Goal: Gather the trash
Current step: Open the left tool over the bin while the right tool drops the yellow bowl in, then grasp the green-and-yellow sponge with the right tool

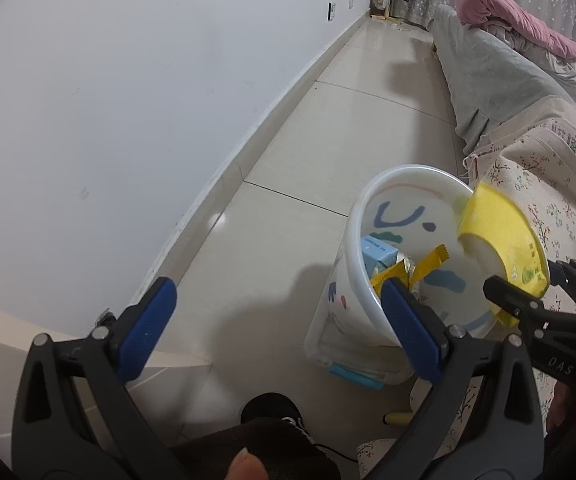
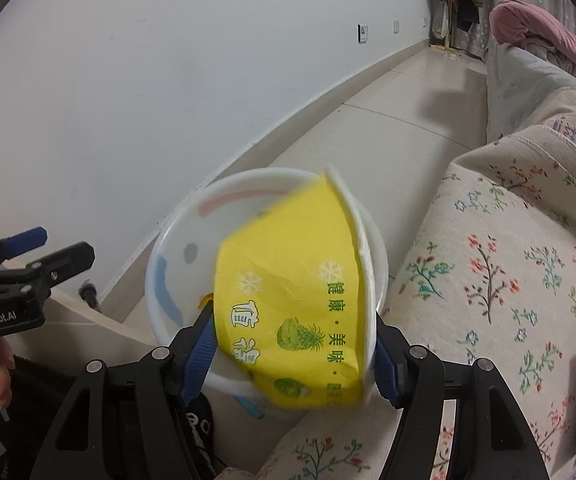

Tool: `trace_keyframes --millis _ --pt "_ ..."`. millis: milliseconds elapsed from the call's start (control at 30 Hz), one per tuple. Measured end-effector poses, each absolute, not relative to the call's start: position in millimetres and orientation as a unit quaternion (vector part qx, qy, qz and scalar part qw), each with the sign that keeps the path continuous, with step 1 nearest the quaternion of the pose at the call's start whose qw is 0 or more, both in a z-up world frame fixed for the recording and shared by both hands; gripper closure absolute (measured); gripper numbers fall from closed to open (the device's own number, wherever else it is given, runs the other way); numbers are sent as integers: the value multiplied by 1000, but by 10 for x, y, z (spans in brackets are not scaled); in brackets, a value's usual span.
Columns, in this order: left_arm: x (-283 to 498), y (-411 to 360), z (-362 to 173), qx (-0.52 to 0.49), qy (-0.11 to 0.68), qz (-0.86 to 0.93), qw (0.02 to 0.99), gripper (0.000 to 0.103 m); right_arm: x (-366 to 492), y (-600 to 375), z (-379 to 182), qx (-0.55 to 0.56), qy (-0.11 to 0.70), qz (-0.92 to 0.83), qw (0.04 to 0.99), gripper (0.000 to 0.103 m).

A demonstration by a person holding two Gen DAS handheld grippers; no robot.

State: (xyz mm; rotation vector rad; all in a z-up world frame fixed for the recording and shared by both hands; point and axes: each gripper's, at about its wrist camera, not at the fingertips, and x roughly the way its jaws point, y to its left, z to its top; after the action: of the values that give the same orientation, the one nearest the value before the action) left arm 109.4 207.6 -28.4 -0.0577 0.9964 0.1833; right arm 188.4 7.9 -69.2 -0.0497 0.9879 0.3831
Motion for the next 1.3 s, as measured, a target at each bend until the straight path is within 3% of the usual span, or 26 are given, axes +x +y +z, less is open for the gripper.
trace_keyframes --millis 33,100,133,533,1300 --pt "1100 2074 -291 -28 477 88 874 1 1893 77 -676 -15 468 190 863 32" --pt "1100 2082 -292 -31 477 87 874 1 1914 62 -641 -4 463 190 866 15" --pt "1099 2084 -295 -31 477 86 874 1 1910 53 -611 -1 458 187 869 15" --pt "1101 1992 -267 -40 477 62 876 1 1689 -101 -339 -6 432 152 889 15" --pt "1061 1114 -217 -15 479 -32 877 1 979 -1637 70 54 387 -13 920 15"
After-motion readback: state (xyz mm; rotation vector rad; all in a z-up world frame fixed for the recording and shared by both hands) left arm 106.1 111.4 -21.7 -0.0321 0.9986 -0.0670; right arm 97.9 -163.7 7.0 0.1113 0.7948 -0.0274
